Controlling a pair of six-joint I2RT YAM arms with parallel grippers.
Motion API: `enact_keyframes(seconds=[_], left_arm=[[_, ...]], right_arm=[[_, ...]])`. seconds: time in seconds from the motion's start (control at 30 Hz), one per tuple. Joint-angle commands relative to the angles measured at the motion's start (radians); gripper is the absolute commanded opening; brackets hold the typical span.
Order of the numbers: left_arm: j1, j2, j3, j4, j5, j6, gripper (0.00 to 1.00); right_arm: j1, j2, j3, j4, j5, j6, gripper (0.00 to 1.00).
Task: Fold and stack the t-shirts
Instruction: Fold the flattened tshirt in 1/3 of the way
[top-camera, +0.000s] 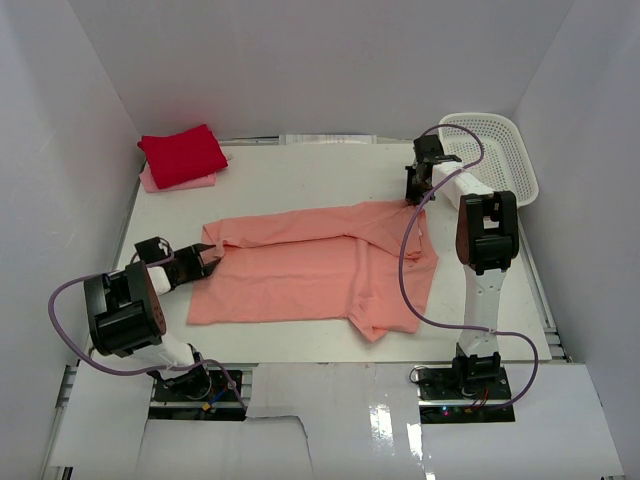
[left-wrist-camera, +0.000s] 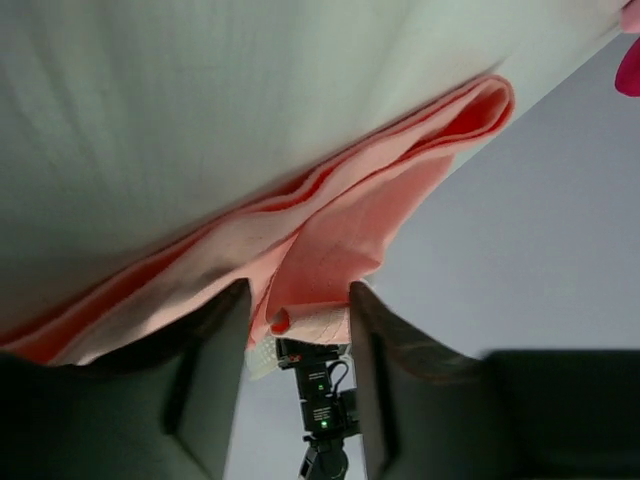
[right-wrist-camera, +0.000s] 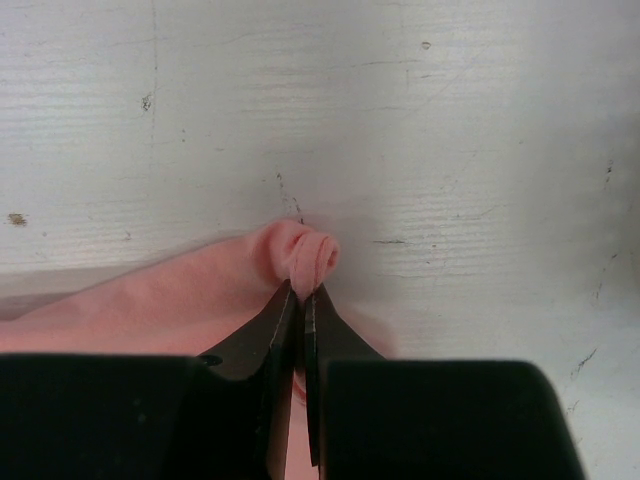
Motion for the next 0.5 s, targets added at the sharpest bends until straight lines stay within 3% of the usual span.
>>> enact_keyframes(seconds=[0.0, 0.2, 0.37, 0.47], left_arm=[[0.007, 0.015, 0.025, 0.029, 0.029, -0.006, 0.5], [0.01, 0.039, 0.041, 0.03, 0.046, -0.004, 0.26], [0.01, 0.047, 0.048, 0.03, 0.062, -0.001, 0.19], [0.017, 0.053, 0.08, 0.032, 0.062, 0.043, 0.09]], right_arm=[[-0.005, -0.025, 0.007, 0.018, -0.01, -0.011, 0.08], [-0.005, -0.023, 0.004, 0.021, -0.01, -0.011, 0.08], [-0.005, -0.023, 0.005, 0.02, -0.01, -0.011, 0.08], [-0.005, -0.025, 0.004, 0.02, -0.007, -0.012, 0.08]])
